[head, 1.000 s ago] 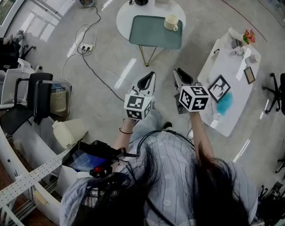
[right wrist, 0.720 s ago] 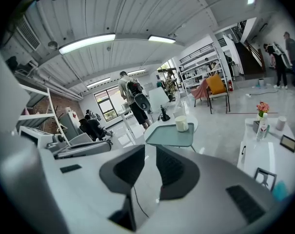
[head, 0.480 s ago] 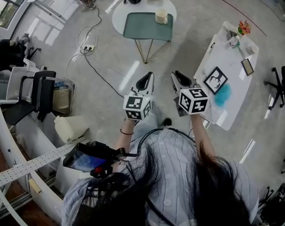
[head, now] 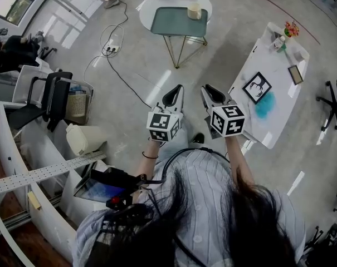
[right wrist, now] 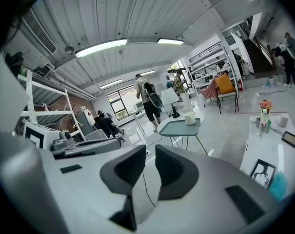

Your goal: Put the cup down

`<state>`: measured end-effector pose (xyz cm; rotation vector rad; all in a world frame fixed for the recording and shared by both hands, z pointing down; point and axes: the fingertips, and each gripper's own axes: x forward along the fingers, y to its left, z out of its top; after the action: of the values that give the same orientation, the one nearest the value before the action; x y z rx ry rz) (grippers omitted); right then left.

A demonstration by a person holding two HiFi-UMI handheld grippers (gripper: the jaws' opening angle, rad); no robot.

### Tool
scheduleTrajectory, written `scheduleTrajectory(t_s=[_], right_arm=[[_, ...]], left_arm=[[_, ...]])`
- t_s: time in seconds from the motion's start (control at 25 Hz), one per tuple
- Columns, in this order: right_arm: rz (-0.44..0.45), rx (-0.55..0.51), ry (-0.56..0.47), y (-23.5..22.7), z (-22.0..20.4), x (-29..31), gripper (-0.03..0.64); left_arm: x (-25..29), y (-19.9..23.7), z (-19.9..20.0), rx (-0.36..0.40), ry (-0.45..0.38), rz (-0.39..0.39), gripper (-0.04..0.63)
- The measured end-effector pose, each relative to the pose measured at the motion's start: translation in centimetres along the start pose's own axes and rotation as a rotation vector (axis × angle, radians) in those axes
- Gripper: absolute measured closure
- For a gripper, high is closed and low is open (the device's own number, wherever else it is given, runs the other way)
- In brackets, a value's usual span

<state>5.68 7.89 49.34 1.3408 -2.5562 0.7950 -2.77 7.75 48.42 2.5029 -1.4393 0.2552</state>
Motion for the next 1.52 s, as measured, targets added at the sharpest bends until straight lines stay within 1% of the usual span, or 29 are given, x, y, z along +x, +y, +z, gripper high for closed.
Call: scheduleTrajectory(t_s=[0.36,0.52,0.68,0.8,1.16,1.52], right_arm=[[0.05,-0.027,0.02,3.5,-2.9,-2.6,0.554],[0.071,-0.058,0.03,5.0,-3.2,-3.0,0.56],[0.076,-0.075,0.018,5.9,-3.3,-3.6,0.566],[0.074,-0.086,0.013,6.2,-3.2,-3.8,0.569],[0.066,-0.115,0.016,6.2,-2.8,-3.6,0.58],[0.081,-0.123,0.024,6.7,-2.6,-3.0,0.58]], left_arm=[[-4.2,-2.0,-1.3,0.007,-0.008,0.012,0.577],[-5.1,-2.1,-1.4,0.006,-0.015,0.019,0.577],[-5.6,-2.3,-1.6,0.0,-0.019,0.018,0.577],[-5.8,-2.3,-1.5,-0.011,-0.027,0.016,0.577],[-5.6,-1.9,-0.9,-0.005,-0.037,0.015,0.577],[-5.3,-1.5,-0.9,-0.006,-0.038,0.013,0.577]])
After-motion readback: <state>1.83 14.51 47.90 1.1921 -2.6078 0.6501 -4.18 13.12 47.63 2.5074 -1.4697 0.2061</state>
